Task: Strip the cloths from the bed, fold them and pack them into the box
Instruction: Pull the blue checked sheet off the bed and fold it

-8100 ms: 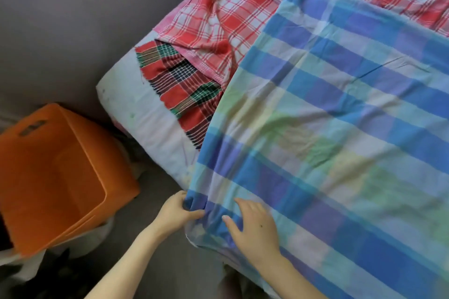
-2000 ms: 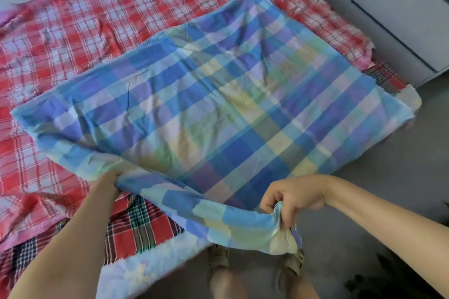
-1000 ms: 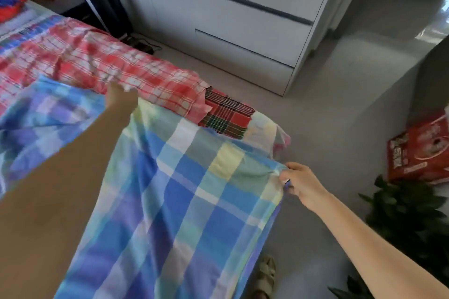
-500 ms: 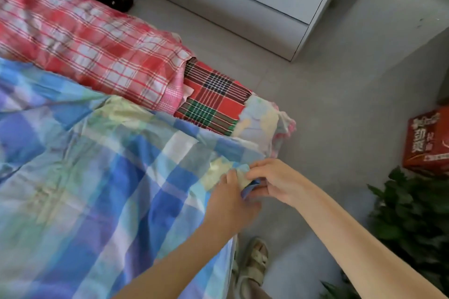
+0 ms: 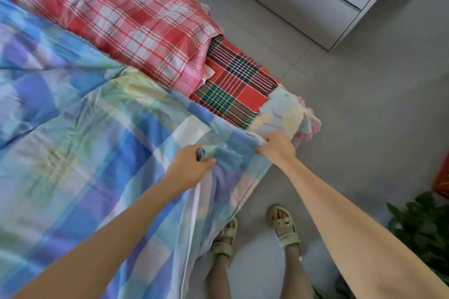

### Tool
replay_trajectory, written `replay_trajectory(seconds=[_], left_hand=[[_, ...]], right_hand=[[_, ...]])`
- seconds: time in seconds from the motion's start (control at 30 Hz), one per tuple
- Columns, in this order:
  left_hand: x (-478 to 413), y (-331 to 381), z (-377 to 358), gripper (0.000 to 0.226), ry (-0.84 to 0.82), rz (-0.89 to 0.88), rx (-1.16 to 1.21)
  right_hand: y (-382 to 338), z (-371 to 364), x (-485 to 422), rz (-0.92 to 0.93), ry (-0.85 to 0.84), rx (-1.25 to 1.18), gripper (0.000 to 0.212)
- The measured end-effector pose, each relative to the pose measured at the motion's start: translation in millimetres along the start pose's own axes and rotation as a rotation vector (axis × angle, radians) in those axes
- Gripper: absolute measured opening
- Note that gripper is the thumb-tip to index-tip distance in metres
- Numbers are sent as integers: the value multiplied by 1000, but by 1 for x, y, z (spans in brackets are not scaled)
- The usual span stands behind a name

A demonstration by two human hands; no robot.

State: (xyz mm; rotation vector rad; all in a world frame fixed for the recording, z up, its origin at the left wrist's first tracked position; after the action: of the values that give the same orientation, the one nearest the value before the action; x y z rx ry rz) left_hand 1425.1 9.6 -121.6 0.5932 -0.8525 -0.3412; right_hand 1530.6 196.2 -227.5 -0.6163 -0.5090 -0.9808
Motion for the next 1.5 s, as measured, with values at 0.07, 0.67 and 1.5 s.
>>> replay_trajectory(seconds=[0.07, 0.67, 1.5], left_hand=[[13, 4, 22, 20, 130, 42, 128], [119, 100, 53, 30, 467, -3, -282], [218, 98, 136, 44, 763, 15, -142]], right_hand=[[1, 5, 3, 73, -45, 45, 15], [-65, 102, 161, 349, -366, -575, 14], [-184, 151, 285, 273, -585, -864, 23]])
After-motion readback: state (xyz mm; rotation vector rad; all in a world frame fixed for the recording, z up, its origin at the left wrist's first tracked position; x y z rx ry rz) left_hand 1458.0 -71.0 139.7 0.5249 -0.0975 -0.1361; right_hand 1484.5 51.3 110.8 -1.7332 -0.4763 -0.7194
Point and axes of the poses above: each hand's wrist, its own x-axis away from the middle knuckle, its own z-axis out of the back of the hand, y = z × x, the point moved 3 cm from there along -x, towards the middle knuckle, and after that the axes turned 2 degrees about x, right-handed, at the moved point
